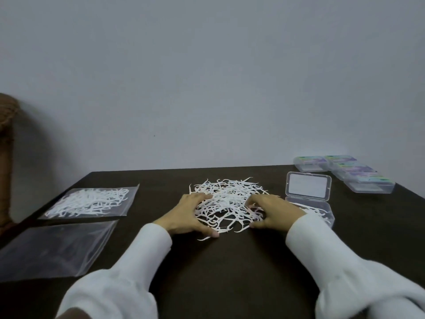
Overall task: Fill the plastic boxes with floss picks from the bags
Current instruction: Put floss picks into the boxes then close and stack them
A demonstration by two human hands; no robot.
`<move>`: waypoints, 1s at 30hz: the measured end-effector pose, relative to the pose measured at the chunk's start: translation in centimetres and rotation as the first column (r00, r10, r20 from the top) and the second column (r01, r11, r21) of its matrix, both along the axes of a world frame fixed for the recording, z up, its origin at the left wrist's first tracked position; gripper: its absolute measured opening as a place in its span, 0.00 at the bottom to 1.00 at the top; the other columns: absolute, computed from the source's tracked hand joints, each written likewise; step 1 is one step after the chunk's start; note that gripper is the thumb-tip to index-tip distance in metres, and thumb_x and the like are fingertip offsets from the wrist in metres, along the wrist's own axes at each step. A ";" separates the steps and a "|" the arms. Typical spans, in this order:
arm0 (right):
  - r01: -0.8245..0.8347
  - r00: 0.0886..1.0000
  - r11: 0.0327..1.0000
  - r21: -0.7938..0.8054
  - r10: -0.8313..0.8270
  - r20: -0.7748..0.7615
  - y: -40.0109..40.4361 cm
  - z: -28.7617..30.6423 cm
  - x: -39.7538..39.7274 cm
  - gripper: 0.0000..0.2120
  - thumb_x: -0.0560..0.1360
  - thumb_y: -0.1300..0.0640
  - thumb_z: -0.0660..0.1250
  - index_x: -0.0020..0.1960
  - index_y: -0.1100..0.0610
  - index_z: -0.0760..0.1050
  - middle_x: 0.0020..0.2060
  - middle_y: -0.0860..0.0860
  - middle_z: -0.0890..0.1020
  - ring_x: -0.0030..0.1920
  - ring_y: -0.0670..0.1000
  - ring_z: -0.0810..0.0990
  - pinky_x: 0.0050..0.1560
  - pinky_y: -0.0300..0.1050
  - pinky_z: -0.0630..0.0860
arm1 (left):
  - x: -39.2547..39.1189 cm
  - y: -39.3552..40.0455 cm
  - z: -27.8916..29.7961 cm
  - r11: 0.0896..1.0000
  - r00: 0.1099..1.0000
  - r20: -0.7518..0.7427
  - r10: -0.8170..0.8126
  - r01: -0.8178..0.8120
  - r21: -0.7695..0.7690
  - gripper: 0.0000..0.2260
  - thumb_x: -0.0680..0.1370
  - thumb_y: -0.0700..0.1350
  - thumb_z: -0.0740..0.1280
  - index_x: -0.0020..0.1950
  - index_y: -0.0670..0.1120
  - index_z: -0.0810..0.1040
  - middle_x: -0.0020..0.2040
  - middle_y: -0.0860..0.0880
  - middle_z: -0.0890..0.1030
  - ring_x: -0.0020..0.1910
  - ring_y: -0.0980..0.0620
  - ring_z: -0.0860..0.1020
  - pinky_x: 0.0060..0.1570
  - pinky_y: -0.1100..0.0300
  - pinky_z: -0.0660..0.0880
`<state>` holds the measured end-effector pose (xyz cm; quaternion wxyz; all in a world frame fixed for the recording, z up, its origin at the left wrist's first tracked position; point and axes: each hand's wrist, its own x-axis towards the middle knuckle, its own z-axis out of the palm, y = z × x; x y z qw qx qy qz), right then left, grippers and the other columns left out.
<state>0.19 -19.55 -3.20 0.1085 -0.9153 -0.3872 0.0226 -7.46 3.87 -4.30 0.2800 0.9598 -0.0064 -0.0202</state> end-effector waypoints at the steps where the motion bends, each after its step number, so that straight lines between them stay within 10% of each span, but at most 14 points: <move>1: 0.029 0.999 1.000 0.004 -0.029 -0.025 0.4 -0.1 0.2 0.24 0.72 0.46 0.69 0.65 0.51 0.67 0.63 0.48 0.73 0.63 0.49 0.72 0.64 0.46 0.68 | 0.1 0.3 -0.3 1.000 1.000 0.009 0.007 -0.007 -0.005 0.43 0.64 0.57 0.78 0.74 0.57 0.60 0.74 0.54 0.59 0.73 0.55 0.54 0.72 0.55 0.56; 7: 0.018 0.978 0.999 -0.034 -0.011 0.210 1.5 -0.4 0.5 0.17 0.75 0.46 0.64 0.63 0.49 0.71 0.57 0.45 0.77 0.60 0.47 0.73 0.63 0.46 0.61 | 1.2 0.6 -1.0 0.996 0.983 0.173 0.061 -0.049 -0.072 0.32 0.65 0.53 0.78 0.67 0.52 0.71 0.61 0.55 0.75 0.59 0.58 0.74 0.61 0.62 0.70; 18: 0.006 0.961 0.997 0.075 -0.026 0.274 1.2 -0.9 0.7 0.12 0.77 0.53 0.61 0.60 0.50 0.76 0.55 0.47 0.79 0.57 0.51 0.76 0.55 0.45 0.72 | 0.8 -0.7 -0.8 0.970 0.911 0.413 -0.001 -0.099 0.222 0.16 0.74 0.50 0.71 0.61 0.51 0.79 0.57 0.52 0.81 0.56 0.54 0.78 0.58 0.59 0.72; 30: -0.047 0.991 0.924 0.380 -0.005 0.135 -0.5 -0.4 1.6 0.09 0.74 0.61 0.68 0.54 0.57 0.81 0.43 0.49 0.78 0.40 0.45 0.75 0.43 0.30 0.66 | 0.6 -1.1 -0.6 0.957 0.874 0.439 0.207 -0.088 -0.275 0.10 0.67 0.36 0.76 0.44 0.47 0.83 0.38 0.53 0.82 0.37 0.59 0.77 0.38 0.73 0.71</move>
